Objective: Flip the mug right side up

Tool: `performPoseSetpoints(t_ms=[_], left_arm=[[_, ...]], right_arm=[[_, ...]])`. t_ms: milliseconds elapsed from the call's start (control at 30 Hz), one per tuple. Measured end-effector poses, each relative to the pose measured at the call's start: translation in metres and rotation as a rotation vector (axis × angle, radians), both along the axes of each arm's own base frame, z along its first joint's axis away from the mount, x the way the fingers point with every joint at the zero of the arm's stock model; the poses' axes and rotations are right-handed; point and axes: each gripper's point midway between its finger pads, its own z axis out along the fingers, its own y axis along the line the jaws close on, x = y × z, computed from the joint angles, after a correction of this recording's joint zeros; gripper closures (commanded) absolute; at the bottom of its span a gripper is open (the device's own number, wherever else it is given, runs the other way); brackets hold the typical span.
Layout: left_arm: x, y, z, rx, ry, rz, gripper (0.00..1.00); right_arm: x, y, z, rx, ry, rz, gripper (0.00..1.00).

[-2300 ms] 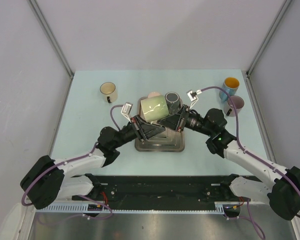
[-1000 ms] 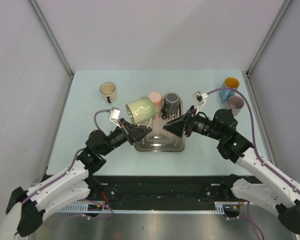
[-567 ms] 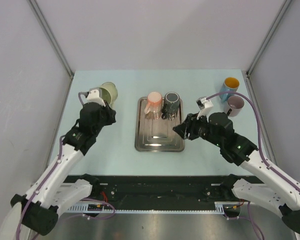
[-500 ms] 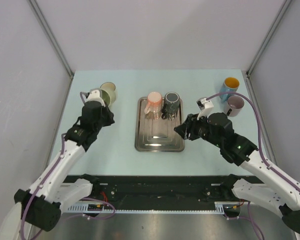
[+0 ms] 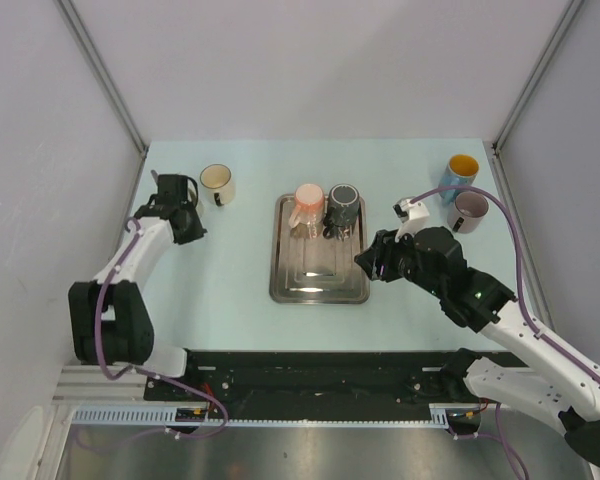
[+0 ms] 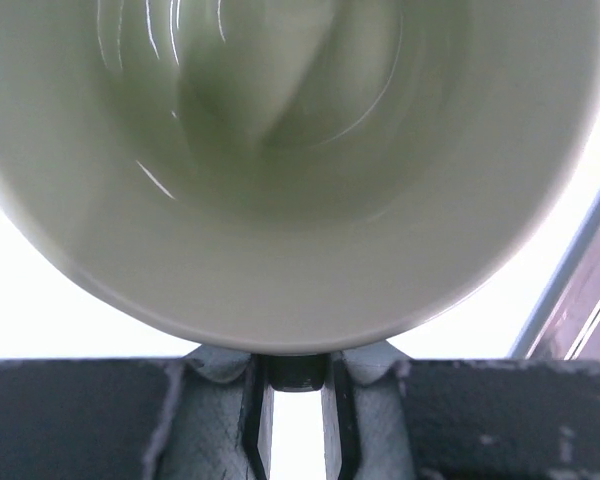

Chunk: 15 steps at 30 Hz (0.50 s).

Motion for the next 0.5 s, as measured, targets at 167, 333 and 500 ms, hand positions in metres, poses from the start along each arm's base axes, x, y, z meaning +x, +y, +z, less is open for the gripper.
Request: performPoseSetpoints(t_ms=[167, 333, 500], left_arm=[[0.028, 0.013, -0.018, -0.015, 0.055, 0.019, 1.0], [0.041, 0.023, -0.041, -0.031, 0.121, 0.043, 1.0], [0.057, 0.026, -0.057, -0.042, 0.163, 0.05, 1.0]], right_arm=[[0.0, 0.0, 0.0, -0.002, -0.001, 0.002, 0.5], [0.0, 0.0, 0.0, -0.001, -0.002, 0.001, 0.5], [0.003, -0.003, -0.001, -0.003, 0.0, -0.012, 0.5]])
